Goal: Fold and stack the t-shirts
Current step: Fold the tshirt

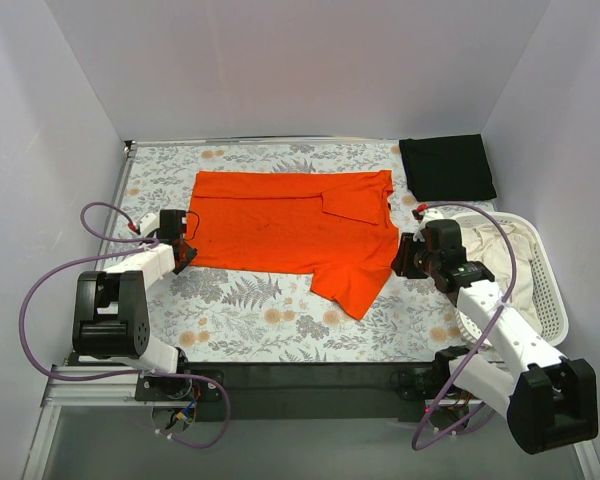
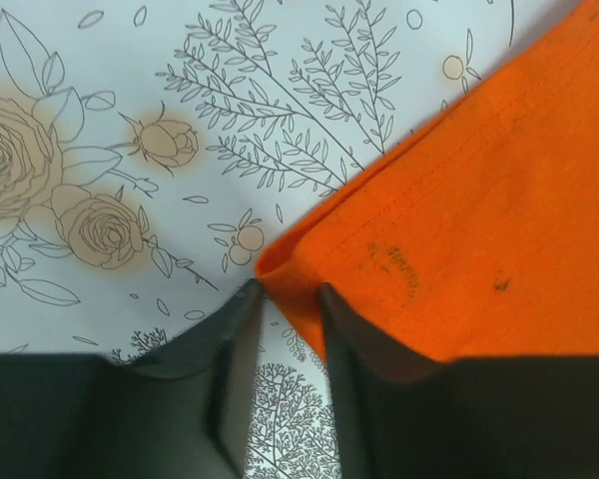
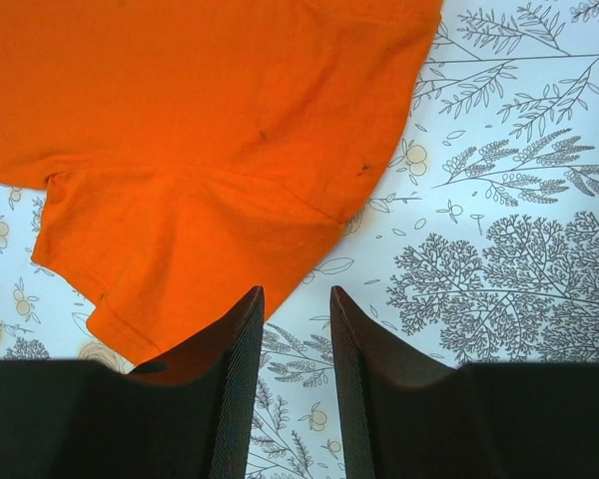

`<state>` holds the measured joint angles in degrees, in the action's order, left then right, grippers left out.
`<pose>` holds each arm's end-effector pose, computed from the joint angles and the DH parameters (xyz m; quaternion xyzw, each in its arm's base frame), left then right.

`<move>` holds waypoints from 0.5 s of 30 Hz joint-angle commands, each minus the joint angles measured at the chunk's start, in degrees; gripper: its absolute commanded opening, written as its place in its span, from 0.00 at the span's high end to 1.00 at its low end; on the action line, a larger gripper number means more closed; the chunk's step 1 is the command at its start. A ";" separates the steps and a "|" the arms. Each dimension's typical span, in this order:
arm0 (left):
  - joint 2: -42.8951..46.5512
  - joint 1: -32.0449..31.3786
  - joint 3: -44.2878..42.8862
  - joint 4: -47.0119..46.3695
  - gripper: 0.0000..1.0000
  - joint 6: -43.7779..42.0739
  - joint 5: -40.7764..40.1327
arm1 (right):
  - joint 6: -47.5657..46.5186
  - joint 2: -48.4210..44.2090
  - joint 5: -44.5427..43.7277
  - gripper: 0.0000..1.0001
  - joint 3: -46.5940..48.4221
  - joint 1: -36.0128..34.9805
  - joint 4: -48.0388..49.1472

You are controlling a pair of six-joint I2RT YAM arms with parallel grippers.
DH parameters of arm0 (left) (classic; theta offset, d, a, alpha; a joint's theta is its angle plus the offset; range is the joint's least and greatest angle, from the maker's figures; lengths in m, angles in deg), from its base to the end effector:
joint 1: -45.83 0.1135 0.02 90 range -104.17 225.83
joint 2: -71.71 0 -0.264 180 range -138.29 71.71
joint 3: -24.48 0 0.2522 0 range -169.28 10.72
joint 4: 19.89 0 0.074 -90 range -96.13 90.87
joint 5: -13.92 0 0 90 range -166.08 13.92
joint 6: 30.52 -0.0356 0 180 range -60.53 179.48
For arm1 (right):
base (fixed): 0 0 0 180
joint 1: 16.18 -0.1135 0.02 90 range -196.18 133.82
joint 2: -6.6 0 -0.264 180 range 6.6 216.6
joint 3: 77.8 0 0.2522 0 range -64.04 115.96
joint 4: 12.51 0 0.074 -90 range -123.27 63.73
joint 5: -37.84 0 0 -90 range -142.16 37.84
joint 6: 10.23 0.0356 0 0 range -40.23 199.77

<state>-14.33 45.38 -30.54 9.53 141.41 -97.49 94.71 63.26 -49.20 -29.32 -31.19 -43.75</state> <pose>0.2709 0.0109 0.1537 -0.6560 0.6889 -0.0299 0.3069 0.2016 0.0559 0.2286 -0.0116 0.9038 0.1329 0.4065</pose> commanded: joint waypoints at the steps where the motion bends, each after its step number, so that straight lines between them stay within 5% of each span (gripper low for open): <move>1: -0.18 0.36 -0.05 2.00 0.75 1.48 1.02 | 1.32 1.78 0.47 0.66 1.84 0.24 0.78; 8: 1.84 0.27 -0.40 3.85 0.99 -0.10 -0.21 | 4.57 8.37 1.34 0.63 3.42 0.15 -0.46; 15: 3.86 0.36 -0.49 4.11 1.00 -1.77 -0.92 | 7.47 15.66 0.55 0.62 3.95 0.24 0.95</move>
<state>-13.34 45.45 -30.54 12.24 140.86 -96.70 99.86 77.25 -48.59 -27.79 -31.19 -44.14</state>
